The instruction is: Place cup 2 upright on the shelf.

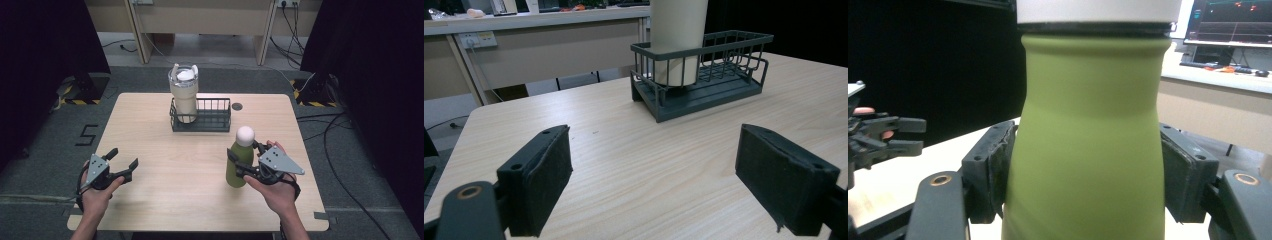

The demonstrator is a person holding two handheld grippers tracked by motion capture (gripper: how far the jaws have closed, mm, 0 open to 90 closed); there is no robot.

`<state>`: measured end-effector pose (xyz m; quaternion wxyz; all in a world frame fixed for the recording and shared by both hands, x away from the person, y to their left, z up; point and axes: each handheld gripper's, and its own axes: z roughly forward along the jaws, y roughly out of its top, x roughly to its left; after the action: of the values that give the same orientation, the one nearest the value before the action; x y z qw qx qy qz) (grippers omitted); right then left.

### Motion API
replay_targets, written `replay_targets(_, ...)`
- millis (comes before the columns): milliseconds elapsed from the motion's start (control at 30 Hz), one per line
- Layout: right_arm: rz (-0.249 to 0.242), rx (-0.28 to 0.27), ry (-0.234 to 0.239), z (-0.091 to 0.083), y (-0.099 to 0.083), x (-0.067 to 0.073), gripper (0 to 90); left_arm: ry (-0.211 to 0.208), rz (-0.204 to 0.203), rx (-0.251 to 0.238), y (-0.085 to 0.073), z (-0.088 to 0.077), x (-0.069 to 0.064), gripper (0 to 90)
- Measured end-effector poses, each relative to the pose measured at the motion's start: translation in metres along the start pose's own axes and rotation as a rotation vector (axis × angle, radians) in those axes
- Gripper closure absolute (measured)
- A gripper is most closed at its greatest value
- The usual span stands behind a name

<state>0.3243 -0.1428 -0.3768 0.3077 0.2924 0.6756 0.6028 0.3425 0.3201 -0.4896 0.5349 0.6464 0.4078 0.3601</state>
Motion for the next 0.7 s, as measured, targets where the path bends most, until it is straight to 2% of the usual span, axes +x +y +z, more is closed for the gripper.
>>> replay_targets(367,-0.007,-0.005,-0.025,0.014,0.007,-0.005,32.2,-0.002,-0.003,0.004,0.000,0.001,0.000,14.2)
replay_targets(700,0.006,-0.016,-0.039,0.024,0.013,-0.011,32.3,0.002,-0.001,0.012,-0.001,0.002,-0.001,14.2)
